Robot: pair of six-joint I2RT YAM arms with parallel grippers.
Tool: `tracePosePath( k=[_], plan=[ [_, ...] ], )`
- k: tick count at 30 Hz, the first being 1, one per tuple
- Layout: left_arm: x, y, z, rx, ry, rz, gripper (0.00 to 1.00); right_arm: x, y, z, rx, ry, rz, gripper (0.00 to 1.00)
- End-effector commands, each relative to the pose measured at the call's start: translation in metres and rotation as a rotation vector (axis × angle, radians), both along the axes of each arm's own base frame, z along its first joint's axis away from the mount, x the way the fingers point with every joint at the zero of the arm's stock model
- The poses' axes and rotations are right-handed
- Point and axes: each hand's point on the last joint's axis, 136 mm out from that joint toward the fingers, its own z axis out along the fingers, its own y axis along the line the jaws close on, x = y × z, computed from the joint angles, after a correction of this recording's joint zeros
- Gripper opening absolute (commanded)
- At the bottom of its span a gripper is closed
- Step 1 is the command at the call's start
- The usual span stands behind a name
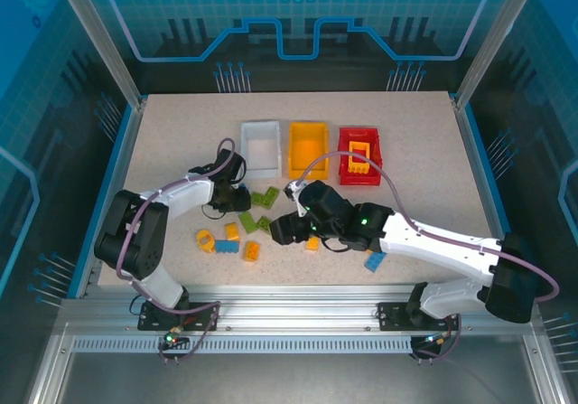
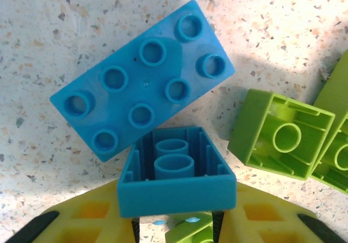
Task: Sort the legos into containers by color
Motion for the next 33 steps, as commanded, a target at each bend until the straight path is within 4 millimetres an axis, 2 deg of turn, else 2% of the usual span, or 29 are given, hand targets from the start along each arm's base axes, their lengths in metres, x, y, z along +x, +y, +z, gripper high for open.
tracePosePath(
  k=[1, 4, 6, 7, 11, 14, 16, 17, 18, 25, 30, 33],
  plan=[
    [-0.002, -0.001, 0.023, 0.01, -0.052, 0.002, 0.29, 0.011, -0.011, 0.024, 0.075, -0.075, -0.076, 0.69],
    [-0.008, -0.005, 0.053, 0.002, -0.083, 0.002, 0.28, 0.025, -0.024, 0.043, 0.143, -0.144, -0.154, 0.7],
    [-0.006, -0.009, 0.077, -0.019, -0.116, 0.003, 0.27, 0.037, -0.033, 0.056, 0.201, -0.188, -0.204, 0.7],
    [-0.002, -0.01, 0.09, -0.028, -0.136, 0.002, 0.27, 0.044, -0.04, 0.052, 0.215, -0.195, -0.234, 0.7],
    [0.024, -0.023, 0.133, -0.064, -0.208, -0.019, 0.27, 0.073, -0.06, 0.068, 0.287, -0.257, -0.327, 0.71],
    [0.053, -0.035, 0.144, -0.074, -0.238, -0.034, 0.27, 0.094, -0.067, 0.077, 0.296, -0.289, -0.358, 0.71],
    [0.075, -0.041, 0.142, -0.074, -0.25, -0.032, 0.27, 0.106, -0.069, 0.074, 0.278, -0.277, -0.364, 0.71],
    [0.086, -0.043, 0.139, -0.078, -0.252, -0.025, 0.27, 0.112, -0.068, 0.085, 0.291, -0.292, -0.367, 0.71],
    [0.097, -0.045, 0.139, -0.083, -0.26, -0.02, 0.27, 0.115, -0.067, 0.088, 0.291, -0.298, -0.367, 0.71],
    [0.161, -0.043, 0.104, -0.041, -0.234, 0.023, 0.26, 0.127, -0.065, 0.088, 0.274, -0.277, -0.377, 0.71],
    [0.18, -0.044, 0.076, -0.05, -0.191, 0.038, 0.3, 0.125, -0.066, 0.077, 0.252, -0.239, -0.382, 0.71],
    [0.181, -0.049, 0.068, -0.069, -0.166, 0.032, 0.46, 0.123, -0.07, 0.069, 0.22, -0.223, -0.391, 0.71]
  ],
)
